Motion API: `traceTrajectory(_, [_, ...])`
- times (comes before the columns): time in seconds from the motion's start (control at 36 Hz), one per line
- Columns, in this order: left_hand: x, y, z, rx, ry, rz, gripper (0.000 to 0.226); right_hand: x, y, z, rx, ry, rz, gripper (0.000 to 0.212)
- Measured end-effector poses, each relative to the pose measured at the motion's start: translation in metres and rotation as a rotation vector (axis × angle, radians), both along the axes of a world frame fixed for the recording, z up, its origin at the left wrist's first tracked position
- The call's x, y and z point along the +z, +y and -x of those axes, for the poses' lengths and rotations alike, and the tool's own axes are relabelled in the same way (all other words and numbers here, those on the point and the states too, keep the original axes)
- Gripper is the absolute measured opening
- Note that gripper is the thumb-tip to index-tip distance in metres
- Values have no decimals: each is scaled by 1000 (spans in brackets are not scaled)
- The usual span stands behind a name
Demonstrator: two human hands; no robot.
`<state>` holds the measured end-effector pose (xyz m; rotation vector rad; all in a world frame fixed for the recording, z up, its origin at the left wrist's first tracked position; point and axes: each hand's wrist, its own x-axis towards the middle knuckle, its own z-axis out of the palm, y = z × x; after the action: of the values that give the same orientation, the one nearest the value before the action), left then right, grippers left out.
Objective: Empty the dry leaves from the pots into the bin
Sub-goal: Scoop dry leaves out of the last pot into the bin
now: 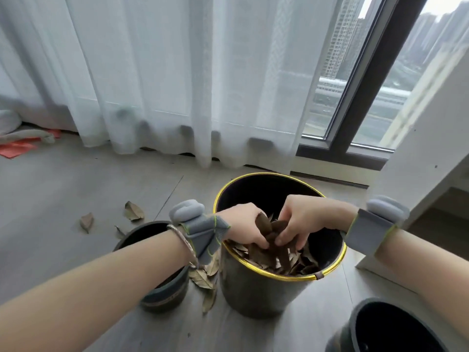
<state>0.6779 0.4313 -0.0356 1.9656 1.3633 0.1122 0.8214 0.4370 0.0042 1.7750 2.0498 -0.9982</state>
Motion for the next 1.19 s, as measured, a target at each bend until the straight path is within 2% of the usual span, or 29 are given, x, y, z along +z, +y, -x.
traceTrajectory(0.08, [-7, -1, -5, -55, 117, -73, 37, -13, 2, -9, -17, 22, 48, 17])
traceTrajectory(0.17, [-14, -1, -6, -87, 179, -100, 31, -27, 4, -18, -28, 10, 41, 13])
traceTrajectory(0.25, [-19, 2, -6, -106, 191, -101, 26, -39, 5, -23, -39, -13, 54, 7])
traceTrajectory(0.39, [-21, 4, -3, -88, 193, -189, 22, -45, 11, -28, -81, 31, 82, 18])
traceTrajectory(0.64, [-2, 15, 28, 45, -142, -259, 19, -36, 31, -23, -139, 238, -81, 10])
traceTrajectory(0.75, [2, 20, 54, 226, -315, -262, 11, -33, 40, -6, -189, 357, -208, 7])
traceTrajectory(0.83, [3, 20, 66, 376, -396, -233, 8, -26, 39, 14, -238, 536, -295, 5])
traceTrajectory(0.92, [-4, 18, 91, 482, -320, -187, 11, -16, 33, 51, -167, 694, -262, 15])
traceTrajectory(0.97, [-13, 14, 108, 485, -196, -91, 10, -10, 28, 77, -51, 709, -192, 20])
traceTrajectory(1.08, [-40, 3, 138, 412, 132, 99, 17, -20, 18, 132, 175, 479, -35, 19])
traceTrajectory(1.19, [-76, -7, 157, 309, 445, 178, 30, -56, 3, 175, 425, 87, -66, 26])
